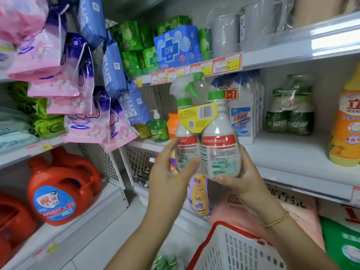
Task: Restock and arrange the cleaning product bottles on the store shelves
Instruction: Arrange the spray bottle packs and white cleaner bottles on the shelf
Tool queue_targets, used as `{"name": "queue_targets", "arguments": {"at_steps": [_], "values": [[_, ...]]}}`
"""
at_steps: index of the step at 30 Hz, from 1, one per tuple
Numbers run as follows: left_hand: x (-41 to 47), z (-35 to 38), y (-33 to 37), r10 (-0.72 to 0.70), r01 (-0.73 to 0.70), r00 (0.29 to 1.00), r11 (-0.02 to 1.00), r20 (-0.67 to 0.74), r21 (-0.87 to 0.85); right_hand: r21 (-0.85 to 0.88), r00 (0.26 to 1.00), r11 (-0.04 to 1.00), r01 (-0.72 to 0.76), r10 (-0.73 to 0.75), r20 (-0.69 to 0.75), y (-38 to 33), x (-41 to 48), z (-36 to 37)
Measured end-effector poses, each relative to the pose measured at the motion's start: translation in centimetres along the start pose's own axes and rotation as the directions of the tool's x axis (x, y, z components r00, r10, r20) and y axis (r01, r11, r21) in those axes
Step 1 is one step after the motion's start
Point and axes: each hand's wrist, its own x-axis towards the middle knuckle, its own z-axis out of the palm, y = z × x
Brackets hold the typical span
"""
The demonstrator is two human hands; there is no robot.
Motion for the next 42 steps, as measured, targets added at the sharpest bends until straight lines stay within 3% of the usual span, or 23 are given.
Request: {"name": "queue_targets", "arguments": {"at_steps": [2,3,7,9,11,14,16,19,28,34,38,42], "values": [[1.0,-1.2,-0.4,-0.083,0.091,0.993,0.990,-0.081,0.108,0.173,0.995,0.981,-0.093,0.085,0.052,0.3,-0.4,-0.9],[1.5,-1.9,-0.7,-0.131,0.133,0.991,0.989,-0.032,0.071,0.245,0.989,0.959,-0.141,0.125,0.078,0.4,-0.6,-1.4],[2.2,-3.6,-2.1,-0.229,0.328,0.887,0.923,0.400,-0.200,0.556,0.945,0.775,-0.301,0.165,0.282,0.9,-0.9,-1.7],[1.8,-3.3,-1.9,-0.207,0.353,0.846,0.908,0.491,-0.225,0.649,0.937,0.692,-0.316,0.118,0.330,1.7,-0.9,-1.9],[1.4,-2.8,-1.4,-0.201,0.322,0.868,0.924,0.454,-0.205,0.610,0.957,0.738,-0.287,0.193,0.217,2.0,-1.2,-2.1],[1.1,-2.0,-0.5,-0.270,0.350,0.889,0.922,0.370,-0.167,0.576,0.903,0.698,-0.425,0.287,0.319,2.7,-0.7,-1.6],[1.1,-2.1,0.1,-0.315,0.394,0.880,0.902,0.354,-0.175,0.447,0.912,0.795,-0.409,0.342,0.226,2.3,-0.6,-1.4],[1.6,-2.9,0.3,-0.366,0.457,0.861,0.862,0.352,-0.221,0.340,0.903,0.837,-0.428,0.384,0.191,0.7,-0.1,-0.2],[2.6,-5.1,-0.8,-0.404,0.596,0.798,0.642,0.448,-0.483,0.074,0.880,0.880,-0.470,0.460,0.113,-2.8,-0.1,0.7],[2.9,-6.2,-2.3,-0.435,0.671,0.730,0.601,0.527,-0.434,-0.020,0.870,0.871,-0.490,0.490,0.046,-2.9,-0.8,1.0],[3.6,-6.9,-2.6,-0.487,0.705,0.652,0.670,0.581,-0.231,0.020,0.871,0.871,-0.490,0.489,0.043,-1.4,-1.5,1.1],[4.0,-8.2,-4.7,-0.452,0.542,0.725,0.840,0.520,-0.025,0.054,0.893,0.894,-0.446,0.440,0.089,0.6,-1.5,1.6]]}}
